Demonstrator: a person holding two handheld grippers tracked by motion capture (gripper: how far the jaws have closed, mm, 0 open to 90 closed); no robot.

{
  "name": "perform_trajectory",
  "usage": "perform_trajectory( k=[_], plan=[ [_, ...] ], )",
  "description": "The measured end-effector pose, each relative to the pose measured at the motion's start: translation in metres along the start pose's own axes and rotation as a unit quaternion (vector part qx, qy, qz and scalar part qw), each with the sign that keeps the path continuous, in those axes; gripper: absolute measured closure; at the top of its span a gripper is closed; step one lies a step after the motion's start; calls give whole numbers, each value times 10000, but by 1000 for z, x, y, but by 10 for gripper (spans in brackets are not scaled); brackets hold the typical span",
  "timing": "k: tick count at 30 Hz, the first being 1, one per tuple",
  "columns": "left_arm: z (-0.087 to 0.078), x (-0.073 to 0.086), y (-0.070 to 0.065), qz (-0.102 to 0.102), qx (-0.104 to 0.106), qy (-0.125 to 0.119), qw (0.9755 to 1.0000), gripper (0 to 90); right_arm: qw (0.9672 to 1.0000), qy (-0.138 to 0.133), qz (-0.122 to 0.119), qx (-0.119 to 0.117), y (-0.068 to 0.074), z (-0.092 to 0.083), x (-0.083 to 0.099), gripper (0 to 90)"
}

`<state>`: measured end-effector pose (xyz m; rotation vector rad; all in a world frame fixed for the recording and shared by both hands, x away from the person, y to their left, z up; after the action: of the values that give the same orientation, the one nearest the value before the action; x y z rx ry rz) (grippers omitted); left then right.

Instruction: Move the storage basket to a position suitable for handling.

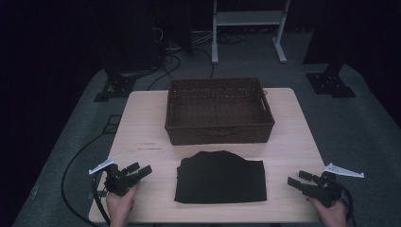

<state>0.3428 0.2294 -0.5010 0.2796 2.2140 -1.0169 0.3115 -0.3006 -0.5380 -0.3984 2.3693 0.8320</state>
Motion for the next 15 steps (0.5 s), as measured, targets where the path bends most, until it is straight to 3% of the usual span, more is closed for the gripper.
perform_trajectory(
  k=[3, 10, 15],
  plan=[
    [4, 2, -2, 29, -44, 70, 10000, 1, 10000, -20, 40, -51, 1, -1, 0, 168],
    [10, 4, -8, -127, 225, 197, 9995, 0, 9998, -122, 154, -94, 10, -3, -3, 157],
    [16, 8, -14, -6, 209, 334, 9992, 0, 9998, -142, 114, -109, 20, 0, -5, 157]
  ],
)
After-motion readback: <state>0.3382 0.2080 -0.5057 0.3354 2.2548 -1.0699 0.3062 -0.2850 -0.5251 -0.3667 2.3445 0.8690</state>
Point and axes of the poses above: each handheld gripper's, and its own axes: z roughly forward along the jaws, x roughly out of its underside, y roughly to its left, the point moved 9 cm from there along z, roughly forward along the jaws, and after that the axes turned 15 degrees about y, right-handed, at the moved point
